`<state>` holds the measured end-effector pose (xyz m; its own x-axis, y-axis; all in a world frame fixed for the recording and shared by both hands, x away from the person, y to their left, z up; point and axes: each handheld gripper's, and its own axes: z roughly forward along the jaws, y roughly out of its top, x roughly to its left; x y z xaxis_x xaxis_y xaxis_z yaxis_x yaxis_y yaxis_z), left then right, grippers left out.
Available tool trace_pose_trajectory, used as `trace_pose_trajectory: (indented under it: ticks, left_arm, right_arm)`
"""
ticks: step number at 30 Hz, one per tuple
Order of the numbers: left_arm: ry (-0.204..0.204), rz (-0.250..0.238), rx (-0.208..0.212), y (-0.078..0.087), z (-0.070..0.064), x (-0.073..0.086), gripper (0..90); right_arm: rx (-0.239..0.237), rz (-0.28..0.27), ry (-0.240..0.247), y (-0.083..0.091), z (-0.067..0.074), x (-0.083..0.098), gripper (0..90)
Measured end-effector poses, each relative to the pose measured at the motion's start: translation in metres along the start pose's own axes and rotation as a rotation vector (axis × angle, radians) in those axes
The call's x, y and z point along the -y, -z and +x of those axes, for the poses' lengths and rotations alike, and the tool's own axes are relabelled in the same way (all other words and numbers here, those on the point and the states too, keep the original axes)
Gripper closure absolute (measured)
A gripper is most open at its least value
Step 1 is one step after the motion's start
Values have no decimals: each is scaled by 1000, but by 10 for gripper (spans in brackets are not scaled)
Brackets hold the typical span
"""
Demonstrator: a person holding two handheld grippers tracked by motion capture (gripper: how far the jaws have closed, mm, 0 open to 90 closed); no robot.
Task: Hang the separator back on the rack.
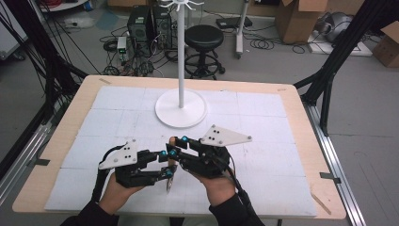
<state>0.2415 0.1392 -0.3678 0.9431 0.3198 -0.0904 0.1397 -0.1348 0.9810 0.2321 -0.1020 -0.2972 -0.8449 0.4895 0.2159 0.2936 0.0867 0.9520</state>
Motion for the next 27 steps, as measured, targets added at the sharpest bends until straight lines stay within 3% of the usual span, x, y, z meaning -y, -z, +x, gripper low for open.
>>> trace_pose_trajectory:
  ticks: [5, 8, 9, 12, 14, 17, 20, 24, 26, 27]
  left_arm:
    - [16, 23, -1, 0, 0, -1, 696]
    - [15, 25, 24, 1, -1, -3, 699]
    - [28, 15, 45, 1, 0, -4, 700]
    - [50, -13, 111, 3, 0, -6, 700]
    - [67, -27, 158, 3, 1, -6, 700]
    - [65, -37, 201, 3, 1, -7, 700]
    - [57, -32, 260, 2, 0, -8, 700]
    - [57, -8, 310, 1, 0, -8, 700]
    - [58, -15, 323, 0, 0, -8, 700]
    - [61, -19, 332, 0, 0, -8, 700]
  right_arm:
    - [14, -1, -1, 0, 0, 4, 700]
    - [-16, -8, -2, 1, -1, 4, 686]
    - [-37, -14, -15, 2, -2, 4, 667]
    - [-124, -58, 41, 5, -7, 5, 372]
    - [-212, -57, 83, 5, -11, 7, 289]
    - [-292, -50, 102, 7, -17, 11, 218]
    - [-330, -52, 90, 6, -25, 14, 214]
    - [-443, -15, 50, 3, -34, 16, 247]
    - [-501, -1, 60, 1, -36, 16, 294]
    - [-522, 7, 61, 0, -36, 15, 358]
